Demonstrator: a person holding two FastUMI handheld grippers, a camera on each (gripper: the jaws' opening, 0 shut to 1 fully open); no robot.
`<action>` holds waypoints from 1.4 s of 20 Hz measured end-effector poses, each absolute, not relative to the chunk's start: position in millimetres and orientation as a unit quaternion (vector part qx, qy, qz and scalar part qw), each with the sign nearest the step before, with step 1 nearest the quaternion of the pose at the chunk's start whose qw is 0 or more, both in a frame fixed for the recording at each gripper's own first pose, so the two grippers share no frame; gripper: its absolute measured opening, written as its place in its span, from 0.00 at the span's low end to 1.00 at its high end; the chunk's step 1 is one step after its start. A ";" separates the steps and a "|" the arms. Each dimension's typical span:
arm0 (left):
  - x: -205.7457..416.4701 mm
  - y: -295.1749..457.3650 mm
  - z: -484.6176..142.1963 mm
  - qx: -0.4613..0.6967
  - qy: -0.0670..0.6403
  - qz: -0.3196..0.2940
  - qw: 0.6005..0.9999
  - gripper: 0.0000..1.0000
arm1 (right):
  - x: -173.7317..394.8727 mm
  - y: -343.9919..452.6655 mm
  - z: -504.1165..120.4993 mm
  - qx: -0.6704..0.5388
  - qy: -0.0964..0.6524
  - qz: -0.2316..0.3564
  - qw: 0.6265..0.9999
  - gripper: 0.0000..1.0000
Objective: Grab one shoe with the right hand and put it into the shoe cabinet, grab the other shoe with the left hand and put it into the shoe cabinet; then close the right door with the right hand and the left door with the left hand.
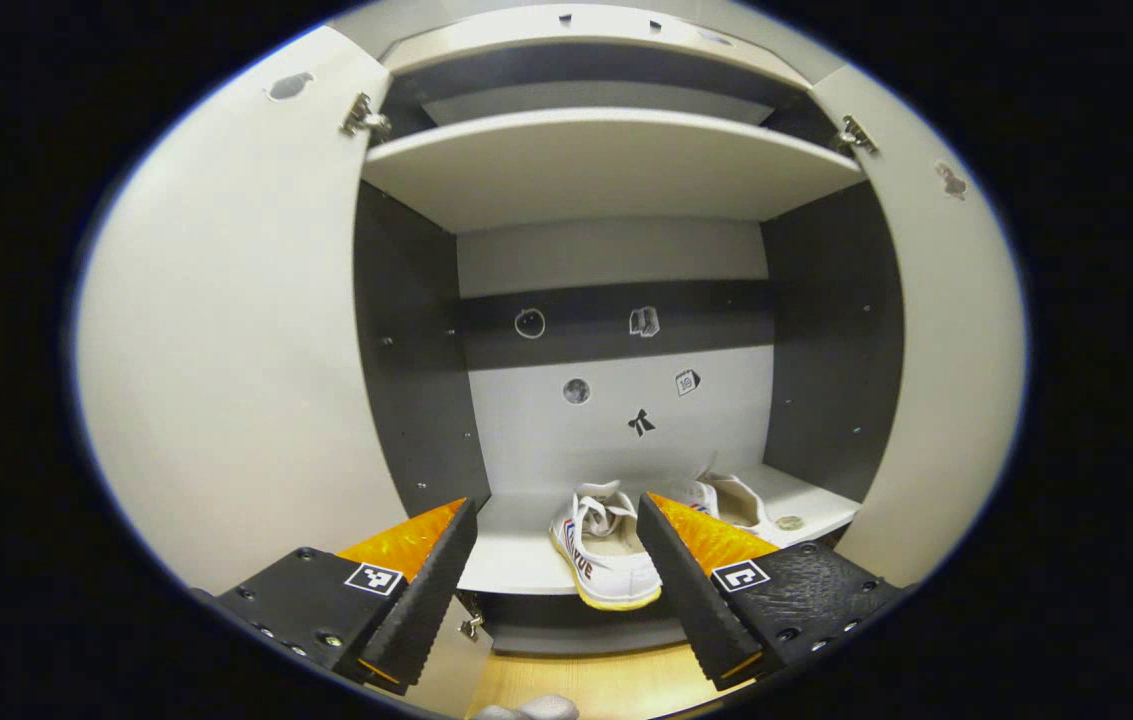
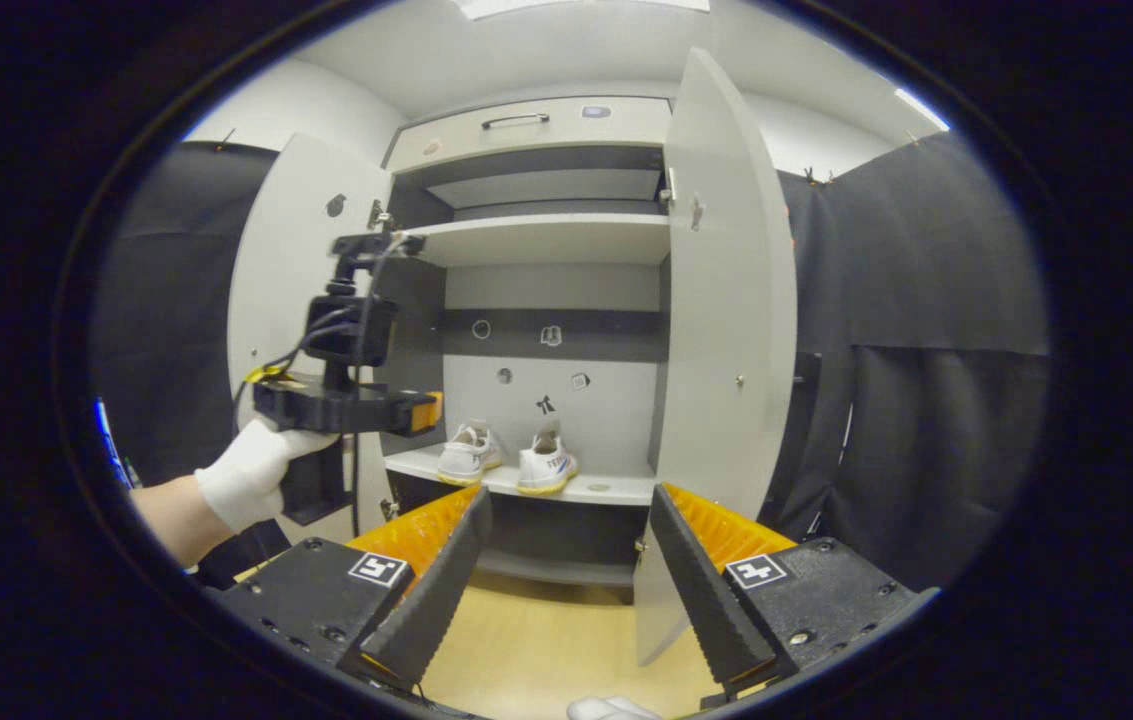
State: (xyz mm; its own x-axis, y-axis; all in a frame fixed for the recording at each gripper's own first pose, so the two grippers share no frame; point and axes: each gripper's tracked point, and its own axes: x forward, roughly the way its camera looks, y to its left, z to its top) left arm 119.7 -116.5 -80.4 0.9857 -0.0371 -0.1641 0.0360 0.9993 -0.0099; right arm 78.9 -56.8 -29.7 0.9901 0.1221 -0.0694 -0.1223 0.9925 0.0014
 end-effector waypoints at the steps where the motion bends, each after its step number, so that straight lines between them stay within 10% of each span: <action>1: 99.3 -118.2 -78.0 -0.009 0.077 -0.024 0.997 0.96 | 76.1 -62.4 -27.8 -0.001 0.033 0.053 0.998 1.00; 17: -106.3 -53.3 -108.1 -0.009 0.057 0.014 0.998 0.96 | 80.0 -240.7 -24.3 0.015 0.034 -0.151 0.988 1.00; 28: -116.2 -45.8 -107.8 -0.027 0.059 0.034 0.997 0.96 | 135.4 -233.9 -21.3 0.019 0.043 -0.111 0.993 0.96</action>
